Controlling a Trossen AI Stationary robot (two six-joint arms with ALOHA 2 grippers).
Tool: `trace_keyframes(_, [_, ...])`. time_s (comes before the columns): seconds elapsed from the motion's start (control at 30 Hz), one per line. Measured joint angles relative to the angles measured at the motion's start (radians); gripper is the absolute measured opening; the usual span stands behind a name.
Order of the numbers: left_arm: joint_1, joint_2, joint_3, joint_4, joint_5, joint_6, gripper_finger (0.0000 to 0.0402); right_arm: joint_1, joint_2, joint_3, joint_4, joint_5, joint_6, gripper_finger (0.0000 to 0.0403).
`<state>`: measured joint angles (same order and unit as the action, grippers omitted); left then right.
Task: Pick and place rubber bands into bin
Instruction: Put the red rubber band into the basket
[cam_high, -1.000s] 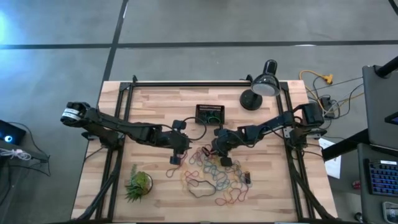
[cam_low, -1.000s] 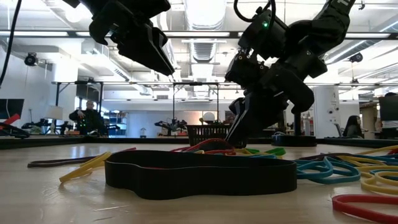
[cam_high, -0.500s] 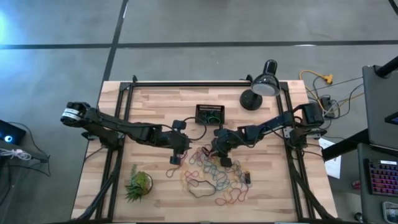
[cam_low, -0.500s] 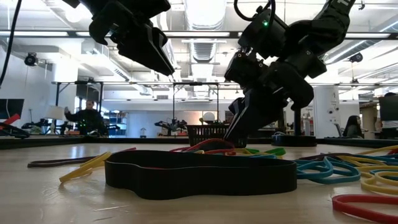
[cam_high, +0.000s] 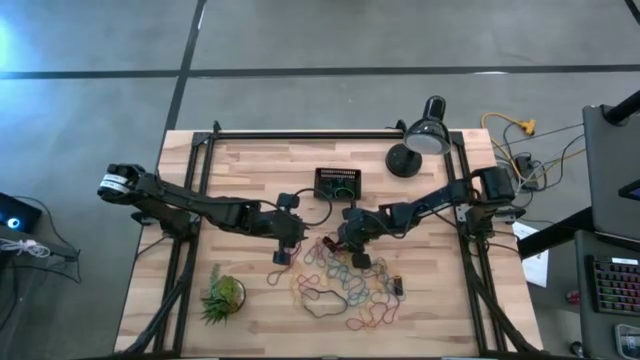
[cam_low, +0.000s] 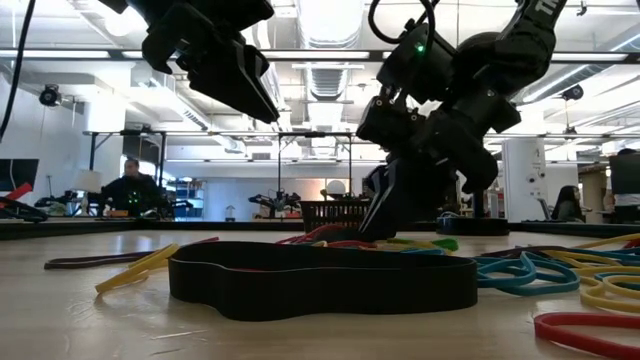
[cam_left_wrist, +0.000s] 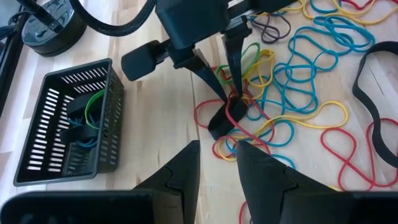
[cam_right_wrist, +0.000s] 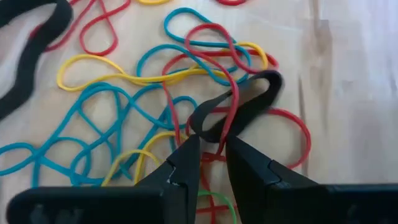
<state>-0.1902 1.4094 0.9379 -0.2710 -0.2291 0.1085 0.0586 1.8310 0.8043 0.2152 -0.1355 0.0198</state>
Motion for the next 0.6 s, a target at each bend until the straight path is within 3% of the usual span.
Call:
trace_keyframes(0.2, [0.0, 0.0, -0.001, 0.001, -0.001, 0.0, 0.0091, 0.001, -0.007, 0.005, -0.003, 0.041, -0.053, 0.0016])
trace_keyframes(0.6, [0.0, 0.0, -0.006, 0.0, -0.004, 0.0, 0.0091, 0.004, -0.052, 0.027, -0.033, 0.087, -0.063, 0.0009])
